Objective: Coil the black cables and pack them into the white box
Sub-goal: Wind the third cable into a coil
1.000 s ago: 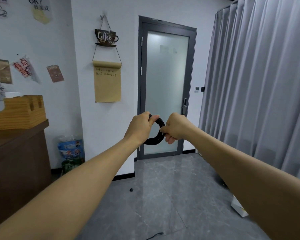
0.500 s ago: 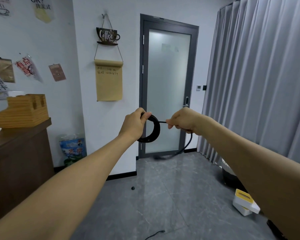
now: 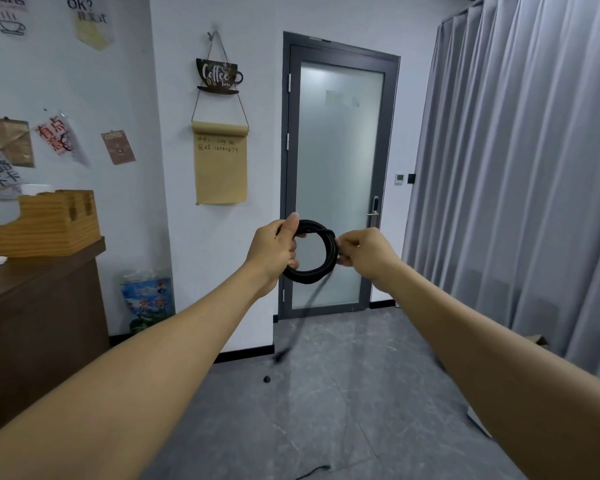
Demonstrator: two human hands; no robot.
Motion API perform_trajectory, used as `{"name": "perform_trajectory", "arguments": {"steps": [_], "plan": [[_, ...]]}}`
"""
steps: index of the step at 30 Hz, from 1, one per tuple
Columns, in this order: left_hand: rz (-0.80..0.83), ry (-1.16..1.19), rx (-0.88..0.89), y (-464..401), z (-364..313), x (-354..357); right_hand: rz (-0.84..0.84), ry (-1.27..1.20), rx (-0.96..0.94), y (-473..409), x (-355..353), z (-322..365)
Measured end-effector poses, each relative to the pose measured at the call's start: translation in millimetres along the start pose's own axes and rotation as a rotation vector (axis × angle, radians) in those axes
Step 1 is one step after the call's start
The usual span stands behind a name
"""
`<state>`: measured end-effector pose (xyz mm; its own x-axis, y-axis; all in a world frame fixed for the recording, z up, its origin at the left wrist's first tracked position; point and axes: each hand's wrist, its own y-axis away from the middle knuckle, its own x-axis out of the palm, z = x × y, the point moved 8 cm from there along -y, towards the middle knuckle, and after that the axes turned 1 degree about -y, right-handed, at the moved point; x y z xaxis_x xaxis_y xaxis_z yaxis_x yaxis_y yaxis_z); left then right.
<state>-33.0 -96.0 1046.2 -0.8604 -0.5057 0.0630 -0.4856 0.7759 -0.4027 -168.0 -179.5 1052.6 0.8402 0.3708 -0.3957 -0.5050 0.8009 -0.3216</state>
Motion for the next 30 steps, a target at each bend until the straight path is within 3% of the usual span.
{"name": "perform_trajectory", "arguments": {"steps": [5,10,14,18,24,30], "plan": [[-0.061,0.017,0.019,-2,-5,-4,0.098,-0.521,0.162,7,23,2],[-0.11,-0.152,0.081,-4,-9,-7,0.15,-0.431,0.201,14,31,7],[-0.127,-0.323,0.149,-5,-13,-8,0.138,-0.611,0.251,15,34,2],[-0.141,-0.41,0.211,-3,-17,-7,0.267,-0.798,0.307,18,44,3],[-0.14,-0.491,0.31,-2,-27,3,0.242,-0.564,0.206,14,34,5],[-0.169,-0.608,0.413,-2,-33,4,0.258,-0.102,0.202,15,27,-4]]}}
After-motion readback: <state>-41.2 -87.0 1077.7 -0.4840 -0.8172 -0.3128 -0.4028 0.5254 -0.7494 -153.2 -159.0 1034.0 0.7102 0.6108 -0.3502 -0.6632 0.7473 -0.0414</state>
